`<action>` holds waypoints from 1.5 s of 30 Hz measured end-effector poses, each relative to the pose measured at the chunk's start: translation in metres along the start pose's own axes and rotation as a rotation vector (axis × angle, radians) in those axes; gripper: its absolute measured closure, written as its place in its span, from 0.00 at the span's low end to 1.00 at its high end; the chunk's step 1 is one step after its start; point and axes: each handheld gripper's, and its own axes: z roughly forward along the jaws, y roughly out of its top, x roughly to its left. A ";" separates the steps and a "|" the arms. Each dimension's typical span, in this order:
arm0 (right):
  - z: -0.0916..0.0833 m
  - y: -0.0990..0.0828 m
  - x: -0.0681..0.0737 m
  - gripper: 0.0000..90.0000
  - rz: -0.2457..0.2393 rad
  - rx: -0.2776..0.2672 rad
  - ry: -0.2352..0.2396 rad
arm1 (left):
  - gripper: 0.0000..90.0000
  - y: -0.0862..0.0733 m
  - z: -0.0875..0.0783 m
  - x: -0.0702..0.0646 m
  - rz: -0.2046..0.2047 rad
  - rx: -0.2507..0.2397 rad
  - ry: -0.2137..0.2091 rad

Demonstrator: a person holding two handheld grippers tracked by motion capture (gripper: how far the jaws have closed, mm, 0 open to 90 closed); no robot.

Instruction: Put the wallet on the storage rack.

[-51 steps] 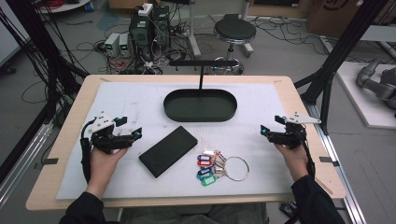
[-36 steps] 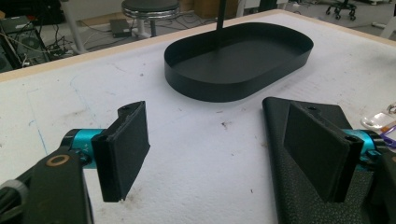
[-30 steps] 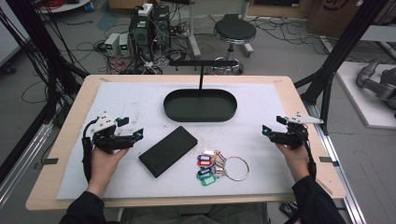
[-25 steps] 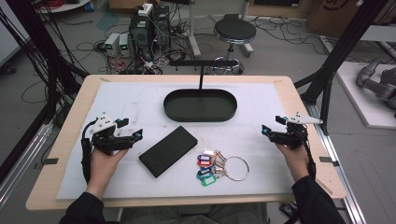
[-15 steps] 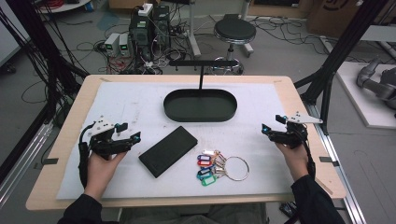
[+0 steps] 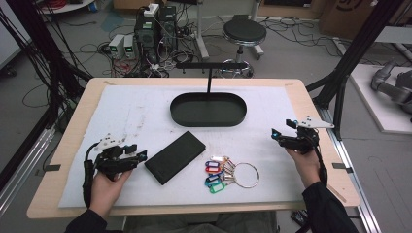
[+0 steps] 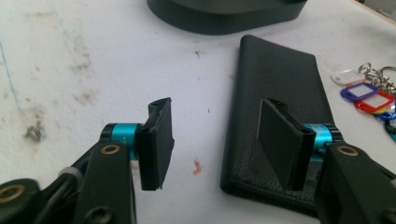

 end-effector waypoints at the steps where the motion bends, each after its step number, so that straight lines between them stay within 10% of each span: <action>1: 0.000 0.000 0.000 0.28 -0.005 -0.001 -0.001 | 0.53 -0.004 0.001 -0.001 -0.011 0.010 0.009; 20: 0.001 0.000 0.002 0.28 -0.014 0.001 0.007 | 0.48 -0.021 0.016 -0.006 -0.101 0.119 -0.014; 28: 0.002 0.000 0.002 0.28 -0.018 0.004 0.009 | 0.63 -0.025 0.017 -0.006 -0.170 0.112 -0.089; 42: 0.005 0.002 0.005 0.29 -0.022 -0.002 0.016 | 0.85 -0.019 0.010 -0.009 -0.078 0.054 -0.081; 45: 0.005 0.003 0.004 0.29 -0.019 -0.006 0.014 | 0.87 -0.009 0.004 -0.016 0.029 -0.022 -0.061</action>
